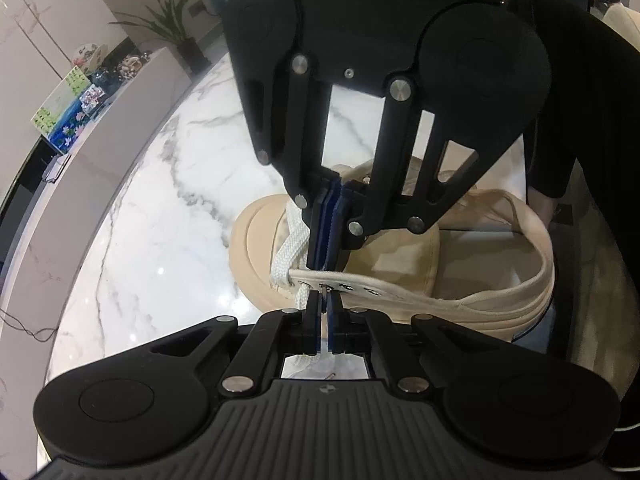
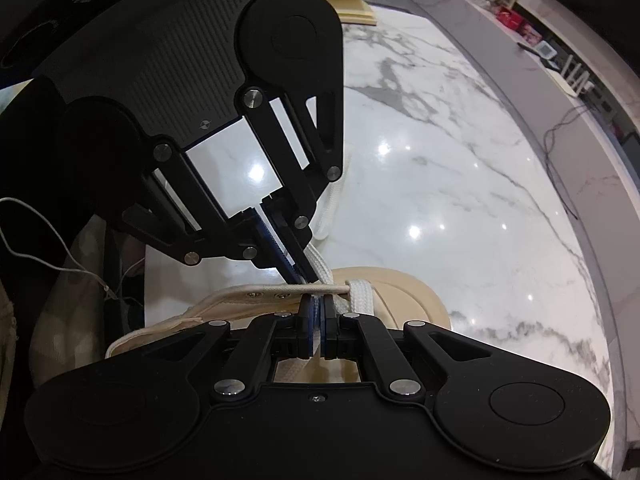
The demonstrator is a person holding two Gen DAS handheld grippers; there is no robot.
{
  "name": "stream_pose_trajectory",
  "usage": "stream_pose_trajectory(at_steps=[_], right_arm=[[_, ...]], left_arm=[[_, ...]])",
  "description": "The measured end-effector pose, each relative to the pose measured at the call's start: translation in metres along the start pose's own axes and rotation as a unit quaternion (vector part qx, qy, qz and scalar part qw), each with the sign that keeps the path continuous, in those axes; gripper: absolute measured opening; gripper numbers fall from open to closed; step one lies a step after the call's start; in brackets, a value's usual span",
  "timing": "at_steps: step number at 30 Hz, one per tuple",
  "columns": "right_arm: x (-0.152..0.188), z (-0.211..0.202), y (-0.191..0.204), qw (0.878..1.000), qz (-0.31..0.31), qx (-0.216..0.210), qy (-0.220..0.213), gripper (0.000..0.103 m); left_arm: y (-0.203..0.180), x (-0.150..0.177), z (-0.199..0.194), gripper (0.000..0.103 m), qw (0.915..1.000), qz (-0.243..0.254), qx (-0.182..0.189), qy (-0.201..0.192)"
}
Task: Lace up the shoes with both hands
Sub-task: 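Pull the lace through the eyelet and away with the left gripper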
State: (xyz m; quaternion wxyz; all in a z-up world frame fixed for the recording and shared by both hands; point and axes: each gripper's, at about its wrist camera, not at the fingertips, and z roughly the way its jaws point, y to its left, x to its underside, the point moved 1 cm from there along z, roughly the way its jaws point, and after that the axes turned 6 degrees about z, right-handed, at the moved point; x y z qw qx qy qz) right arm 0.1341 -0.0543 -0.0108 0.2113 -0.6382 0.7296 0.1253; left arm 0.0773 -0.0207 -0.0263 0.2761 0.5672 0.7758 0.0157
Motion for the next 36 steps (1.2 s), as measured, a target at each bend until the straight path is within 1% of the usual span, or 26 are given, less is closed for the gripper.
stream_pose_trajectory(at_steps=[1, 3, 6, 9, 14, 18, 21, 24, 28, 31, 36], right_arm=[[0.001, -0.003, 0.0, 1.0, 0.008, 0.003, -0.001, 0.003], [0.005, -0.011, 0.002, 1.0, 0.022, 0.011, -0.002, 0.01], [0.011, -0.02, 0.003, 0.999, 0.041, 0.02, 0.0, 0.013], [0.02, -0.029, 0.008, 0.998, 0.06, 0.032, 0.003, 0.013], [0.032, -0.036, 0.018, 0.995, 0.09, 0.05, 0.01, 0.013], [0.04, -0.04, 0.031, 0.992, 0.1, 0.074, 0.018, 0.013], [0.05, -0.044, 0.037, 0.989, 0.11, 0.093, 0.029, 0.015], [0.059, -0.045, 0.039, 0.984, 0.137, 0.109, 0.039, 0.015], [0.068, -0.045, 0.036, 0.979, 0.166, 0.11, 0.037, 0.015], [0.073, -0.042, 0.035, 0.975, 0.197, 0.095, 0.029, 0.015], [0.072, -0.041, 0.036, 0.974, 0.207, 0.092, 0.022, 0.015]], left_arm=[[0.0, 0.0, -0.002, 0.002, 1.0, 0.0, -0.002, 0.001], [-0.001, 0.0, -0.006, 0.002, 1.0, -0.001, -0.007, 0.004], [-0.001, 0.002, -0.016, 0.002, 0.9998, -0.006, -0.016, 0.006], [0.001, 0.005, -0.031, 0.002, 0.9994, -0.018, -0.031, 0.006], [0.012, 0.01, -0.06, 0.002, 0.9961, -0.045, -0.075, 0.011], [0.014, 0.008, -0.086, 0.002, 0.9926, -0.049, -0.11, 0.016], [0.013, 0.009, -0.111, 0.002, 0.9876, -0.05, -0.146, 0.025], [0.016, 0.008, -0.134, 0.002, 0.9808, -0.059, -0.183, 0.032], [0.016, 0.006, -0.159, 0.002, 0.9722, -0.06, -0.223, 0.042], [0.015, 0.004, -0.177, 0.002, 0.965, -0.059, -0.251, 0.05], [0.017, 0.003, -0.195, 0.002, 0.953, -0.06, -0.288, 0.071]])
